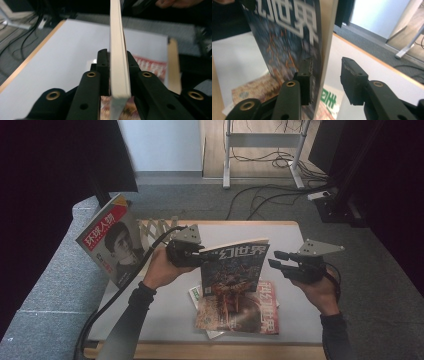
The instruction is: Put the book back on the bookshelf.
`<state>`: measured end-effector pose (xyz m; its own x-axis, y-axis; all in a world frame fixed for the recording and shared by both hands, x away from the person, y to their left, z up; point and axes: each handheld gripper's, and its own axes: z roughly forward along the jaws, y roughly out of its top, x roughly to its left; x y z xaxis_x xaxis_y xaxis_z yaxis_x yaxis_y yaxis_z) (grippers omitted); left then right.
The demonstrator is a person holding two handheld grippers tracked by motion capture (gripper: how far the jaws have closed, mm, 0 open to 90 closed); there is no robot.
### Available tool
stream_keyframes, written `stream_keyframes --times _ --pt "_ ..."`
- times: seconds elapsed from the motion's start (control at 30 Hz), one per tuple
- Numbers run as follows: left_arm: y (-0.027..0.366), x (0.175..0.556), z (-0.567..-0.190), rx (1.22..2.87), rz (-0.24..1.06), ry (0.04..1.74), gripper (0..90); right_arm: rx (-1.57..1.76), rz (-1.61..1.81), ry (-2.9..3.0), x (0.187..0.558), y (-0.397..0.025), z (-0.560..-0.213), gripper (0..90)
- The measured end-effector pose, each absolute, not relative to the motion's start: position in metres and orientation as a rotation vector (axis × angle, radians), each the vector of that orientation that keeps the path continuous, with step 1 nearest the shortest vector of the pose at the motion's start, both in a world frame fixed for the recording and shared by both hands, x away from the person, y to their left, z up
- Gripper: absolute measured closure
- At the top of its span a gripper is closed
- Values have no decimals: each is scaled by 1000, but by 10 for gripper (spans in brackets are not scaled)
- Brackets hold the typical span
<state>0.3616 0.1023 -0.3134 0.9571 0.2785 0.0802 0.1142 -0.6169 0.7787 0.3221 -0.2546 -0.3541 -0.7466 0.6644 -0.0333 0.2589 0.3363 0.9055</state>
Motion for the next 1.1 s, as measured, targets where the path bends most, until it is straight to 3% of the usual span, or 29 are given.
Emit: stream_keyframes --times 0.33,0.7,1.1 --pt "103 369 -321 2181 196 328 824 946 1296 2221 313 -276 -405 514" --pt "112 368 -317 2158 186 408 826 1194 1042 2205 301 -293 -485 308" --pt "143 359 -311 2144 204 493 826 1381 999 2113 293 -310 -518 146"
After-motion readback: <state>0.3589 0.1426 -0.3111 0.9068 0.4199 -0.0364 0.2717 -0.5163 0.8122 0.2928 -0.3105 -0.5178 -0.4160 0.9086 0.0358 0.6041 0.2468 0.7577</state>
